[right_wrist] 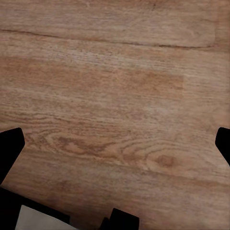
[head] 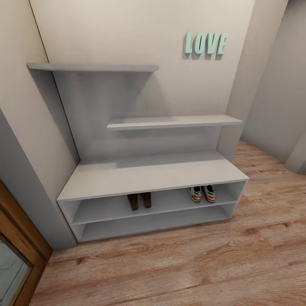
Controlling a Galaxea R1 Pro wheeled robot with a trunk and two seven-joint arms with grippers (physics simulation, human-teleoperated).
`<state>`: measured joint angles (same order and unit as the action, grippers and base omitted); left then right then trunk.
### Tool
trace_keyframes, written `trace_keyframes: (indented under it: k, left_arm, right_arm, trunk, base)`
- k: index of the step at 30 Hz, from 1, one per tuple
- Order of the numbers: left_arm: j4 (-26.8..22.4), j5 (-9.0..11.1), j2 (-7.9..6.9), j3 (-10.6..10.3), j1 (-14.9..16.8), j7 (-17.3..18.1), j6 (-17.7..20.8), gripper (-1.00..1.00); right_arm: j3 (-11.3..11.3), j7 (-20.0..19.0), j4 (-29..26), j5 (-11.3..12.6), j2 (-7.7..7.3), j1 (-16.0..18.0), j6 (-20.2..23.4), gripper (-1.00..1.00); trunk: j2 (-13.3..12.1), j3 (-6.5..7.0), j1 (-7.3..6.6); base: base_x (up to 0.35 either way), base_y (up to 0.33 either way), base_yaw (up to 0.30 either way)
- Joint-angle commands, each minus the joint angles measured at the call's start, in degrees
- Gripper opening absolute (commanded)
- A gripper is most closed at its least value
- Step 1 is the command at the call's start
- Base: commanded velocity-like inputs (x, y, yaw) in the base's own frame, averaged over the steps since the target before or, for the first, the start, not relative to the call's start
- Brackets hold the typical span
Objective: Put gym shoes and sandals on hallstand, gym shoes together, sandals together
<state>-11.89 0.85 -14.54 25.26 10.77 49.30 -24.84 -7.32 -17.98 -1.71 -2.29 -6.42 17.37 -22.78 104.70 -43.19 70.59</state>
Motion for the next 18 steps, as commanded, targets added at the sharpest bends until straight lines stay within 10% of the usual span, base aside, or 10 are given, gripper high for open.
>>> trace_keyframes:
  k: [1, 18]
  left_arm:
    - [0.69, 0.08, 0.0, 0.09, 0.05, -0.92, -0.15, 1.0]
    - [9.44, 0.08, 0.52, -0.11, -0.02, -17.11, 0.02, 1.0]
  right_arm:
    - [-0.22, 0.04, 0.03, -0.22, -0.01, 0.03, -0.25, 1.0]
    - [-0.22, 0.04, 0.04, -0.25, 0.41, -0.04, -0.25, 1.0]
  trunk:
    - [0.02, -0.05, -0.01]
    - [0.02, -0.05, -0.01]
  base:
    - [0.0, 0.0, 0.0]
    - [0.0, 0.0, 0.0]
